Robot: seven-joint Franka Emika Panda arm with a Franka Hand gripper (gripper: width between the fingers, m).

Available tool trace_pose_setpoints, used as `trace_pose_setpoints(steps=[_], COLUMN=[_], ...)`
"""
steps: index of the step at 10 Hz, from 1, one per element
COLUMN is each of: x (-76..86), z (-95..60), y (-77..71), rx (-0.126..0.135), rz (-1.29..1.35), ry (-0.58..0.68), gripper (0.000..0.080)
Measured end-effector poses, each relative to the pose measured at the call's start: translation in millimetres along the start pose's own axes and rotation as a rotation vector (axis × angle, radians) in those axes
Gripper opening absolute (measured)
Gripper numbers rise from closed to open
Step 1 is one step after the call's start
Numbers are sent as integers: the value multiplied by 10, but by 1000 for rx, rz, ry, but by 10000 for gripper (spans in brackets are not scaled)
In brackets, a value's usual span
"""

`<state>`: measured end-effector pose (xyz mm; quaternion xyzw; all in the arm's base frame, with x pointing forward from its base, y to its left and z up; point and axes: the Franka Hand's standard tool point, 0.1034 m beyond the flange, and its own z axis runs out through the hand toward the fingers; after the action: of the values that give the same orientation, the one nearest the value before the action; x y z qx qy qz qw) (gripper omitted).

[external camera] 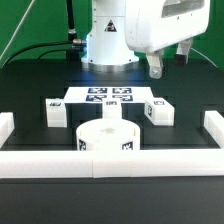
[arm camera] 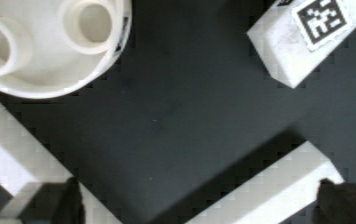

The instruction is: Assemble stool

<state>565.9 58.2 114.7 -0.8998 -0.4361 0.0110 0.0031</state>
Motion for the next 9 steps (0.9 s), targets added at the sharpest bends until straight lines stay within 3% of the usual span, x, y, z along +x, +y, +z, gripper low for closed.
trace_pose_setpoints(steps=[6, 9], x=[-22, -343], z=[26, 380], y=[19, 229], rx=[-2, -4], rz=[-7, -20], ry=[2, -8], gripper=[649, 649])
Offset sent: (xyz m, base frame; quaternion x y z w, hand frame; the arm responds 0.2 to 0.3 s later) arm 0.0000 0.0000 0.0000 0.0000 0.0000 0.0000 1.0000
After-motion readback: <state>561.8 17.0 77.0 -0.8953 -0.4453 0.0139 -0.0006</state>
